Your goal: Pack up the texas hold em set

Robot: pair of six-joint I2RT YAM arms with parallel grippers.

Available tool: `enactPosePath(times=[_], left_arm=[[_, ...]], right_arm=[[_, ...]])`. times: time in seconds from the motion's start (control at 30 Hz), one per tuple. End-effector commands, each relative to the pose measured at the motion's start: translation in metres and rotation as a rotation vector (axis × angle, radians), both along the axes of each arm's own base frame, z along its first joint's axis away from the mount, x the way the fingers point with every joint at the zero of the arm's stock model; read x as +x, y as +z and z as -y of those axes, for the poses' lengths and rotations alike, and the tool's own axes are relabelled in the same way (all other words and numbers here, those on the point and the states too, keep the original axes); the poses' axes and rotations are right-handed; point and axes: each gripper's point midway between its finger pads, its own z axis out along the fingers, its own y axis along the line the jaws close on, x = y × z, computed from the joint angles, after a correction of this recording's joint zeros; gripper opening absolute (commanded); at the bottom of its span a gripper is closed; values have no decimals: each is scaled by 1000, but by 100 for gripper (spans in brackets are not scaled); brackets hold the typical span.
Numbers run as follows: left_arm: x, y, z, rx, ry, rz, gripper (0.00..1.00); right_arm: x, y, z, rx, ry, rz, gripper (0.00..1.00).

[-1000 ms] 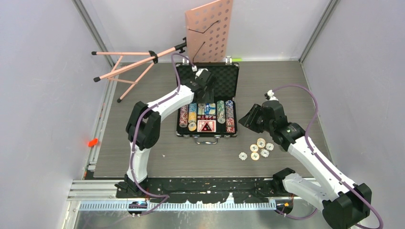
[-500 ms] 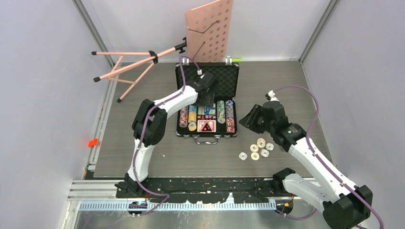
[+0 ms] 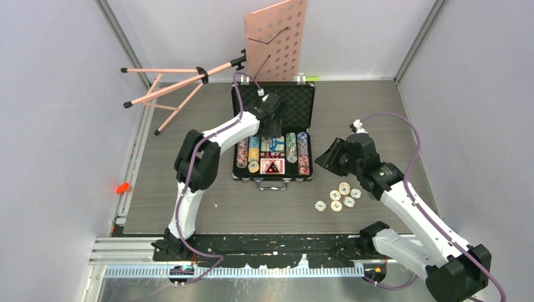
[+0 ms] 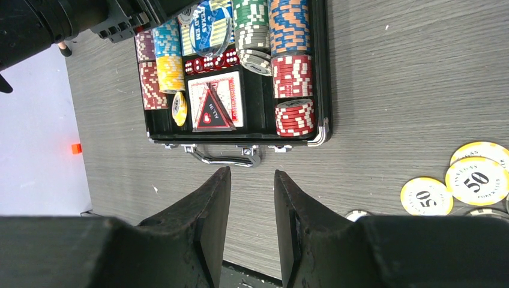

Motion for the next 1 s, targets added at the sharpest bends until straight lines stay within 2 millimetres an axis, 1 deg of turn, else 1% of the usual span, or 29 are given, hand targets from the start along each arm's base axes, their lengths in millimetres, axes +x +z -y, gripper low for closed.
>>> enactPosePath(times=[0.0, 0.2, 0.4, 0.6, 0.7, 0.83, 0.97], left_arm=[[20, 19, 4, -63, 43, 74, 59], [22, 15, 6, -72, 58, 70, 54], [19, 2, -1, -29, 81, 38, 53], [16, -7, -3, -10, 91, 8, 53], [14, -7, -4, 0, 91, 1, 54], [8, -5, -8, 15, 92, -8, 60], [2, -8, -14, 39, 88, -22, 61]], right_arm=[[2, 5, -2, 21, 2, 17, 39], [1, 4, -2, 21, 5, 14, 39], [1, 5, -2, 24, 5, 15, 38], [0, 4, -3, 29, 6, 9, 39], [-1, 4, -3, 31, 6, 12, 38], [0, 5, -3, 33, 5, 12, 39], [0, 5, -5, 37, 8, 6, 38]])
